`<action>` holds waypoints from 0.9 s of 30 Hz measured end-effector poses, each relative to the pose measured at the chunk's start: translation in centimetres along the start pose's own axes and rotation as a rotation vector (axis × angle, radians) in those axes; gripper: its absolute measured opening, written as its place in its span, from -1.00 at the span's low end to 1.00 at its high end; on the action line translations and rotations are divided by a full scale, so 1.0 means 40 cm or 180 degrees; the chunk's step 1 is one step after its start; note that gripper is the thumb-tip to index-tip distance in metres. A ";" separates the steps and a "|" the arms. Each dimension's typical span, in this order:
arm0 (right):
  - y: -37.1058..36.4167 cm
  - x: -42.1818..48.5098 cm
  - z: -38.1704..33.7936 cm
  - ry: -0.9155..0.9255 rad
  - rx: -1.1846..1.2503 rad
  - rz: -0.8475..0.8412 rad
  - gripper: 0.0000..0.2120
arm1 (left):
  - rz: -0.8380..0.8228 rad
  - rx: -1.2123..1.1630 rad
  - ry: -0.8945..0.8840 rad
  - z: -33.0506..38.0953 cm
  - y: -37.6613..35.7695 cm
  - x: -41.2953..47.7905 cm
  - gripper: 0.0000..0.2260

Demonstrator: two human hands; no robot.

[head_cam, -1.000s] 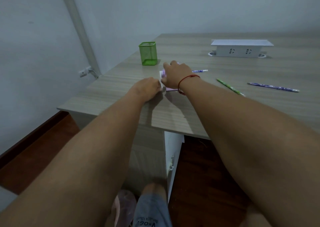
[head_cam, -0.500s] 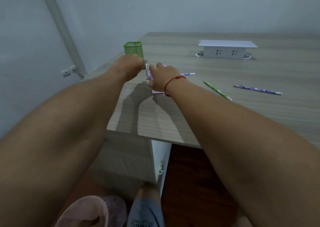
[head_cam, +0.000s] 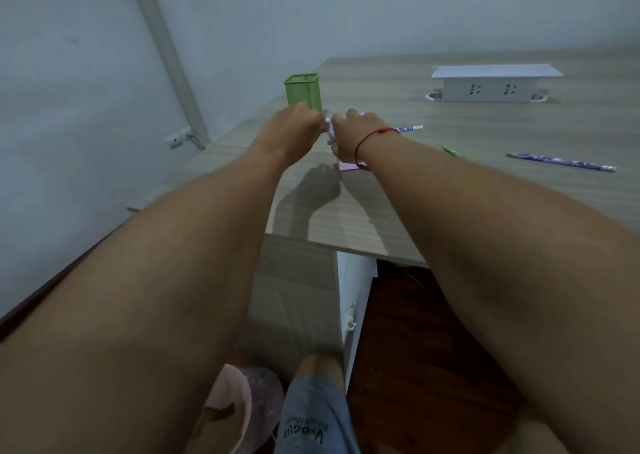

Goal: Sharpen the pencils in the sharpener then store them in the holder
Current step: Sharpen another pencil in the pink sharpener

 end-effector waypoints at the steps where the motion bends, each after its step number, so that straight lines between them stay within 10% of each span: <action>1: 0.003 -0.002 -0.001 0.0028 -0.0021 0.0005 -0.55 | -0.0013 0.0008 0.0017 0.002 0.000 -0.007 -0.72; 27: 0.034 -0.019 -0.013 0.0402 -0.0056 0.0204 -0.60 | -0.1104 0.0352 0.0140 -0.038 -0.236 0.044 -0.69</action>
Point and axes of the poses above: each hand's wrist, its own x-axis towards the middle knuckle, its own y-axis out of the back of the hand, z = x × y, the point moved 10 cm from there along x, towards the middle knuckle, and after that the axes turned 9 degrees about y, right-handed, at the moved point
